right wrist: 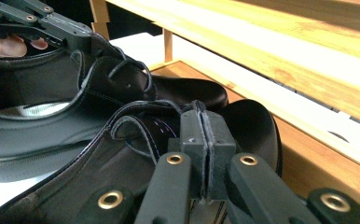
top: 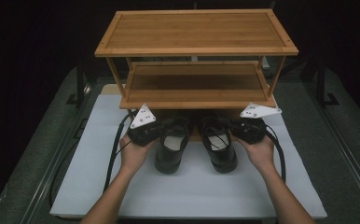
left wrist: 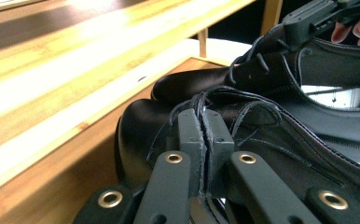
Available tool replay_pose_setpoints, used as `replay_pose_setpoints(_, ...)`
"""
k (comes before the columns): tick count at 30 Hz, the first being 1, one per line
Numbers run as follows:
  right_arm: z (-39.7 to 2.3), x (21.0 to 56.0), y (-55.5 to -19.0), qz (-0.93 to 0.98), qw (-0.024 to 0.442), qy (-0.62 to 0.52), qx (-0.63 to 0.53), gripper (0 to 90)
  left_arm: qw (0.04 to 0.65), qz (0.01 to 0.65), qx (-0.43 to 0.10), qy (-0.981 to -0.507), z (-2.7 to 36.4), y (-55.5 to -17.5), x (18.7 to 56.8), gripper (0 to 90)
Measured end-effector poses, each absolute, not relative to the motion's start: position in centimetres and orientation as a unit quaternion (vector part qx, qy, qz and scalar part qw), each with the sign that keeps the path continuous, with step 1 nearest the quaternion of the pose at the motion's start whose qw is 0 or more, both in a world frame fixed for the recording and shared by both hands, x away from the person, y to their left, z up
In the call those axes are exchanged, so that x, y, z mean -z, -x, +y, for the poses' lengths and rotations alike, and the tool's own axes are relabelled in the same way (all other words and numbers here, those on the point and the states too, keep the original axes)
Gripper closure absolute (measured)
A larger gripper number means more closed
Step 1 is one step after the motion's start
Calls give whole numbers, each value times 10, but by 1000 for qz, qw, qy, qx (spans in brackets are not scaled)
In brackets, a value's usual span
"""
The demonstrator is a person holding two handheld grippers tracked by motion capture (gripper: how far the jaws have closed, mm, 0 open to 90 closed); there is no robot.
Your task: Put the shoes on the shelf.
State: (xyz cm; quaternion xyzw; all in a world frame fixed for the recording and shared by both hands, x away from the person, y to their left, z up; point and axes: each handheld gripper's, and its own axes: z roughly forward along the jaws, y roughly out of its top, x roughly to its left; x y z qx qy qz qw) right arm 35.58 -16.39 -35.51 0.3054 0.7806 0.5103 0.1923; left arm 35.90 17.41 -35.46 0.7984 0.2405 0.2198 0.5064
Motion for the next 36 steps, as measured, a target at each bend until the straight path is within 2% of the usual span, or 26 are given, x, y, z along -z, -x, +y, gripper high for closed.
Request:
replay_pose_setpoints(10,-158,368,-368,783,200,-311,-501,884,497,244,-220,-803,164,-367,371,883)
replay_pose_setpoints(28,-154,383,-353,801,178,-303,-486,870,481,233,-194,-823,179,-350,386,866)
replay_pose_setpoints(32,-151,387,-352,804,174,-304,-480,817,488,244,-181,-818,183,-352,385,828)
replay_pose_setpoints(36,-158,383,-350,796,173,-316,-487,651,487,255,-171,-818,189,-351,383,665)
